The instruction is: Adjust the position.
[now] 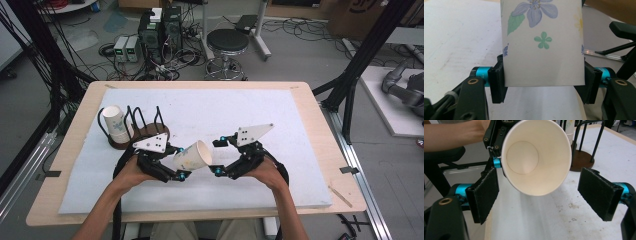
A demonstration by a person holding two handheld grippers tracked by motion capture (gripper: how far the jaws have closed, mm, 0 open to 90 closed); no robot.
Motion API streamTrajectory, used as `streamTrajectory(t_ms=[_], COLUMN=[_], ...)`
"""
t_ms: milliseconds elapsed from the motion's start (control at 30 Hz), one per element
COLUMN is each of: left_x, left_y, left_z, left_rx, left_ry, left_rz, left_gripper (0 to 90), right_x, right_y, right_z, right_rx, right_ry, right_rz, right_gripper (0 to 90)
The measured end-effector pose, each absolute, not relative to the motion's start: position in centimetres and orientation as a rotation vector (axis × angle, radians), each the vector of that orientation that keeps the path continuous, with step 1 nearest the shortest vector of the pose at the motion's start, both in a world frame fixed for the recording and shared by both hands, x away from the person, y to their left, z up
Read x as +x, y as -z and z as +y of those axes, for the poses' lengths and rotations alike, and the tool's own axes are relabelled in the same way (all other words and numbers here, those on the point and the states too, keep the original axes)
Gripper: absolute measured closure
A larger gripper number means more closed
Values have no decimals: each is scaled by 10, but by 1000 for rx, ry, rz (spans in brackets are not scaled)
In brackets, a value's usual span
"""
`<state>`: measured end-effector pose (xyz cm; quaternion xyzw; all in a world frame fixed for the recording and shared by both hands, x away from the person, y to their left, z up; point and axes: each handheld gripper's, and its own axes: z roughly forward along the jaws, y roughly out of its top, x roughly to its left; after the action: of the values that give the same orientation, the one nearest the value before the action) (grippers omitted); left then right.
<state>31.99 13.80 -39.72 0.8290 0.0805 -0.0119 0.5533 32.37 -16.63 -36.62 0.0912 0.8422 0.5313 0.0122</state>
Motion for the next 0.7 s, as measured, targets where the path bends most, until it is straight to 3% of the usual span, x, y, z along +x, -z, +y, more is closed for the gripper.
streamTrajectory(t_ms=[700], left_x=[322], left_y=[395], left_z=[141], left_rx=[1801], left_ry=[52], left_rz=[177], left_gripper=[365], right_x=[328], right_y=[376], right_z=[-149], right_rx=[259], right_ry=[-1781], right_rz=[2618], right_gripper=[177])
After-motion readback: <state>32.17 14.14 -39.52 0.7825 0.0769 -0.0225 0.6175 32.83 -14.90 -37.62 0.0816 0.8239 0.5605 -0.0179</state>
